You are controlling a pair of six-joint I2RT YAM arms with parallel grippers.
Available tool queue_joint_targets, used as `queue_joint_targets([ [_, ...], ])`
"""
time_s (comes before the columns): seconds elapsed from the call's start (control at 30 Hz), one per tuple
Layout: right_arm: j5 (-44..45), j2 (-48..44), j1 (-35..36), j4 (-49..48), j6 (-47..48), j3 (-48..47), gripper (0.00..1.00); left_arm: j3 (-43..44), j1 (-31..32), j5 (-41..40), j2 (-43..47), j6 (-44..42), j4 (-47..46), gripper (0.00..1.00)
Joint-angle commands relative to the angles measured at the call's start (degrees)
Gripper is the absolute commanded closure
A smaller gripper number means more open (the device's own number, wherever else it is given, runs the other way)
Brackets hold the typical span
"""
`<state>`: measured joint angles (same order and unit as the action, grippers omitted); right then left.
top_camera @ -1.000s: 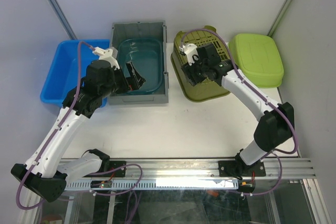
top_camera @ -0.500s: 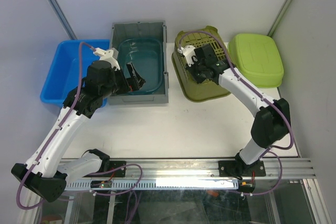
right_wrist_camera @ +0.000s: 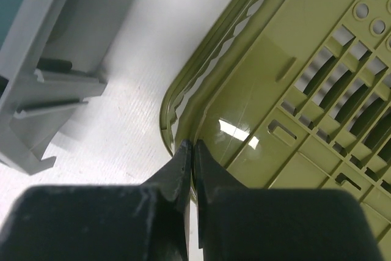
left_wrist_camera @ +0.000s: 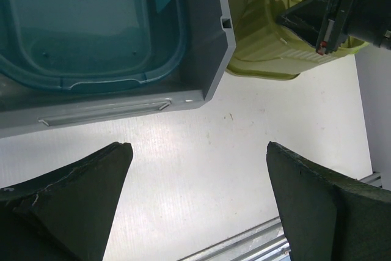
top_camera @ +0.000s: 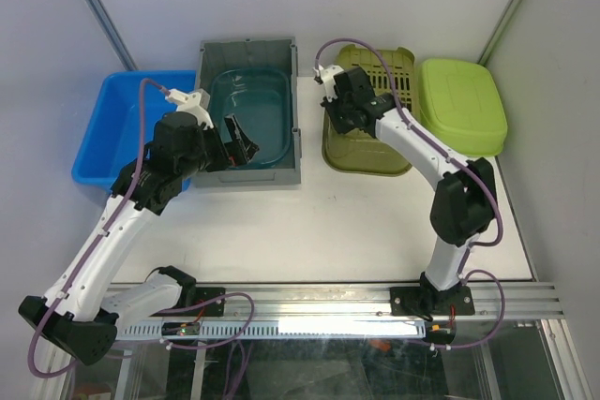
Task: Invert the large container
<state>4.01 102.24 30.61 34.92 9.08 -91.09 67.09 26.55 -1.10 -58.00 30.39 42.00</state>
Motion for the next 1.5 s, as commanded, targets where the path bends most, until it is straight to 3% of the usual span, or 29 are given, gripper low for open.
queue_joint_targets([
  [0.0,3.38,2.03,-1.07,-5.75,2.18,-4.40,1.00,0.01,-0.18,1.10,1.97,-0.95,-1.88,0.01],
  [0.5,-1.07,5.25,-4.88,-7.68,10.40,-6.27,1.00,1.38,-0.11,0.80,1.18,-1.22,-1.13,0.01],
  [0.77,0.26,2.01,-4.95,-9.71,13.06,-2.52,0.99,2.06,-0.18,1.66,0.84,-1.08,-1.17,0.01],
  [0.83,-0.50,0.45,-4.95,-9.16,12.58,-2.50,0.84,2.21,-0.17,1.92,0.44,-1.10,-1.19,0.01],
  [0.9,-2.02,-2.04,-4.89,-8.37,10.77,-2.46,0.63,2.61,-0.16,2.00,-0.46,-0.78,-1.22,0.01],
  [1.0,-1.67,-7.38,-4.86,-9.64,7.13,-1.08,0.42,3.78,-0.17,2.60,-2.63,-0.66,-1.33,0.01],
  [1.03,-1.16,-9.48,-4.86,-10.16,5.74,-0.34,0.14,4.17,-0.13,2.80,-3.57,-0.73,-1.58,0.01],
  [1.07,-0.44,-11.43,-4.86,-10.82,4.14,0.61,0.03,4.52,-0.10,3.04,-4.49,-0.72,-1.94,0.01],
  [1.23,2.83,-22.09,-4.92,-12.76,-6.93,8.46,0.01,6.09,0.60,2.92,-10.20,0.72,-5.22,0.01],
  [1.33,4.87,-28.01,-4.95,-13.46,-15.62,15.19,0.01,7.88,2.39,-2.26,-15.04,1.26,-6.84,0.01],
  [1.47,4.21,-35.47,-4.89,-12.85,-22.79,23.63,0.01,11.44,3.21,-9.03,-24.39,-4.44,-6.43,0.11],
])
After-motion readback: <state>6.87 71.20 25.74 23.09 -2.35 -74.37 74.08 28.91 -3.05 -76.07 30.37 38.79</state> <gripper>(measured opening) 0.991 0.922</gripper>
